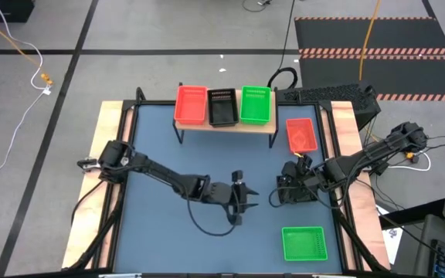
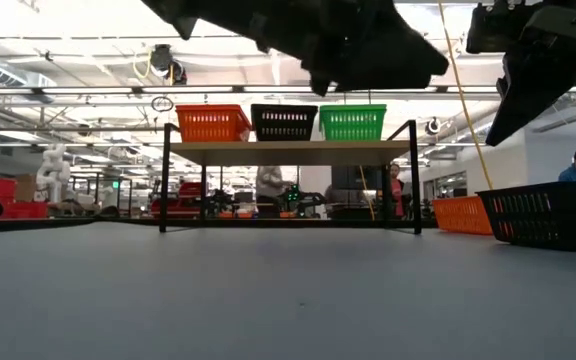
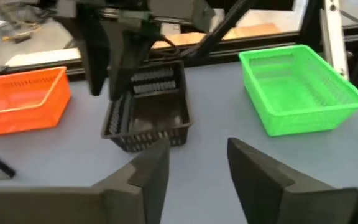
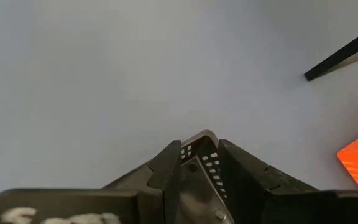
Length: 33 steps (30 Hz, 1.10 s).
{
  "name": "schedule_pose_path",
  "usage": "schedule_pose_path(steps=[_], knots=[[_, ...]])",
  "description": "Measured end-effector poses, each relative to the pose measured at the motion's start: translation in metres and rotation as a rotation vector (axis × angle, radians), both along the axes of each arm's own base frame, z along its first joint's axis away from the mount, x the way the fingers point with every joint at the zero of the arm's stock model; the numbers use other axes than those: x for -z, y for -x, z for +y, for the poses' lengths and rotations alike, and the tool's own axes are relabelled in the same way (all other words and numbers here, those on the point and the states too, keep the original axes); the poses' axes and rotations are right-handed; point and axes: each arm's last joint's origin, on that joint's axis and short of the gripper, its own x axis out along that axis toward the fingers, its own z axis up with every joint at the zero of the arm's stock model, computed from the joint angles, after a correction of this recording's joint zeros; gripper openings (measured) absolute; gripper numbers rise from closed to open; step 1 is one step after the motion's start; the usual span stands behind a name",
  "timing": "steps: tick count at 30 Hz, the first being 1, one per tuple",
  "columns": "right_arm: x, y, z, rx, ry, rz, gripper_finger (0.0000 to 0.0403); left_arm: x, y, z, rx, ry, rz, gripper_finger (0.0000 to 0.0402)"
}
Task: Stack baskets on shelf by color
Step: Stack the orange bin on the other orange bins on the shelf
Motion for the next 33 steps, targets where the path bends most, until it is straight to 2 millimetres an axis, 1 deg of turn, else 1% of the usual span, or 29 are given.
schedule_pose_path(steps=[4,9,14,19,25,28,33], knots=[[0.0,0.0,0.0,-0.012,0.007,0.003,0.01,-0.007,-0.006,0.006,0.05,0.019,-0.017,0.0185],[0.0,0.0,0.0,-0.024,0.013,0.006,0.01,-0.012,-0.01,0.013,0.042,0.024,-0.024,0.0186],[0.0,0.0,0.0,-0.082,0.047,0.022,0.01,-0.019,-0.014,0.018,0.068,0.038,-0.028,0.0186],[0.0,0.0,0.0,-0.087,0.05,0.023,0.01,-0.029,-0.018,0.019,0.071,0.021,-0.046,0.0186],[0.0,0.0,0.0,-0.095,0.054,0.026,0.01,-0.035,-0.021,0.022,0.069,0.014,-0.064,0.0186],[0.0,0.001,0.0,-0.141,0.084,0.045,0.01,-0.037,-0.023,0.029,0.053,0.016,-0.08,0.0186],[0.001,0.003,-0.002,-0.201,0.13,0.093,0.01,-0.03,-0.029,0.038,0.047,0.023,-0.096,0.0186]])
